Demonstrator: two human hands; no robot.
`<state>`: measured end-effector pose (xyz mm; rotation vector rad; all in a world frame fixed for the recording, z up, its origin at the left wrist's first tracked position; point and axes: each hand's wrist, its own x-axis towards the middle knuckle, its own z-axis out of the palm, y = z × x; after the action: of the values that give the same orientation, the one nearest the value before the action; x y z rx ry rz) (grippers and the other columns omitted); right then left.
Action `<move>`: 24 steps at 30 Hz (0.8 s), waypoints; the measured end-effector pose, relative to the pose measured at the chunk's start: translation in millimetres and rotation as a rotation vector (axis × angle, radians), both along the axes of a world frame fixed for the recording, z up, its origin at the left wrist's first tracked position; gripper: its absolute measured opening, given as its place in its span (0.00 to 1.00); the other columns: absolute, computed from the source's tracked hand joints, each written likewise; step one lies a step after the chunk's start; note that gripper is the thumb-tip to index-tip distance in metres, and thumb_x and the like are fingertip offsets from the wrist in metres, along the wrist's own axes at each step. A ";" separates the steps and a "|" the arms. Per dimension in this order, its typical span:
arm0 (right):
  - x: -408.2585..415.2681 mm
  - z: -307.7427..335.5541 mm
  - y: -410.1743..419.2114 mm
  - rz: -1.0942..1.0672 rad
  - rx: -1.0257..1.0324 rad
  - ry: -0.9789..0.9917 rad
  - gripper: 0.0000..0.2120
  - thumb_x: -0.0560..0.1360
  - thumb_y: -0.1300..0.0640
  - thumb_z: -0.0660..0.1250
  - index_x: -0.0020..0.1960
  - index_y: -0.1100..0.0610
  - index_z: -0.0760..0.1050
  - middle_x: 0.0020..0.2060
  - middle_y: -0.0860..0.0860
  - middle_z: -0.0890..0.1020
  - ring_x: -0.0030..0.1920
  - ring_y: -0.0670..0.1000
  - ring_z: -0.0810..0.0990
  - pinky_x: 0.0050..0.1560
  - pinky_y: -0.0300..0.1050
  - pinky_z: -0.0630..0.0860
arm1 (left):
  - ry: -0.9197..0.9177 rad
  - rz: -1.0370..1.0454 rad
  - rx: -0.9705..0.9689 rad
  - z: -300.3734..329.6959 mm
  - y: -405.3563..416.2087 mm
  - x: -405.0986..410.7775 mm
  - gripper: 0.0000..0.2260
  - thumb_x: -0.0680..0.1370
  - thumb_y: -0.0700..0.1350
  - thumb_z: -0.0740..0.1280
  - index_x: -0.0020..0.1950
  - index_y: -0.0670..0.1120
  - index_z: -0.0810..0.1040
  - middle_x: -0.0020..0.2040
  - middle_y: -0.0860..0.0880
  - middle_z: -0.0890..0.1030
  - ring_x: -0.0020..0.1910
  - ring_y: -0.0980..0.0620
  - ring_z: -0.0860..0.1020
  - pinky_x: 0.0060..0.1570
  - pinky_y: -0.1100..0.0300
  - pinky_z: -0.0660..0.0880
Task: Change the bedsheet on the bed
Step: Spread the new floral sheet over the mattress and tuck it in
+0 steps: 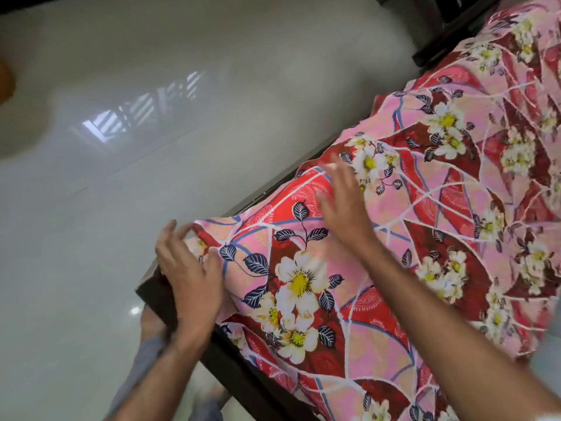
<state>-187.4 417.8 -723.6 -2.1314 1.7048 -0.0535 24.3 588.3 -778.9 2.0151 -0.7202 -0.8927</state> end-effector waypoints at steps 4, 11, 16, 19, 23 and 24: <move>5.1 -12.5 129.7 0.199 0.072 0.239 0.29 0.82 0.45 0.59 0.80 0.49 0.56 0.81 0.47 0.48 0.81 0.50 0.44 0.78 0.63 0.48 | 0.327 0.080 0.176 4.9 45.1 -45.0 0.28 0.79 0.42 0.70 0.75 0.45 0.61 0.71 0.51 0.61 0.73 0.50 0.65 0.76 0.46 0.62; 1.0 -10.9 248.9 0.393 0.262 -0.087 0.17 0.79 0.58 0.62 0.68 0.50 0.74 0.76 0.47 0.65 0.77 0.52 0.62 0.76 0.54 0.60 | 1.044 0.361 0.469 -21.2 91.6 -71.7 0.16 0.85 0.55 0.56 0.62 0.48 0.77 0.47 0.48 0.81 0.40 0.53 0.80 0.42 0.57 0.78; -32.3 -20.5 370.2 -0.716 0.739 -0.489 0.16 0.81 0.62 0.65 0.61 0.43 0.76 0.61 0.41 0.78 0.62 0.44 0.78 0.66 0.50 0.74 | 0.947 0.291 0.481 -35.8 87.1 -69.5 0.18 0.85 0.60 0.54 0.55 0.51 0.78 0.37 0.55 0.81 0.43 0.53 0.76 0.49 0.52 0.75; -25.3 -40.4 363.7 -1.471 0.700 -1.055 0.11 0.83 0.61 0.59 0.61 0.56 0.78 0.59 0.53 0.83 0.62 0.54 0.80 0.67 0.54 0.73 | 0.941 0.245 0.430 -40.8 73.0 -75.6 0.29 0.82 0.68 0.50 0.68 0.50 0.76 0.45 0.52 0.84 0.53 0.48 0.80 0.60 0.45 0.75; -2.8 -63.3 347.8 -1.985 0.633 -1.696 0.17 0.84 0.56 0.56 0.69 0.63 0.71 0.66 0.59 0.77 0.67 0.61 0.74 0.72 0.59 0.67 | 0.872 0.296 0.399 -48.8 52.6 -81.1 0.32 0.80 0.72 0.48 0.74 0.56 0.74 0.66 0.49 0.81 0.64 0.45 0.79 0.66 0.42 0.75; 1.2 -72.6 345.9 -2.110 0.500 -1.816 0.18 0.83 0.55 0.56 0.69 0.63 0.70 0.67 0.60 0.75 0.69 0.62 0.73 0.73 0.60 0.66 | 0.858 0.346 0.372 -51.1 47.6 -82.9 0.33 0.79 0.73 0.48 0.74 0.56 0.73 0.68 0.49 0.80 0.65 0.44 0.79 0.67 0.42 0.74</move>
<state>-186.1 763.8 -796.2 0.9015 1.2654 -1.2645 -58.6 635.9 -830.0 1.7147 0.2789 -1.5849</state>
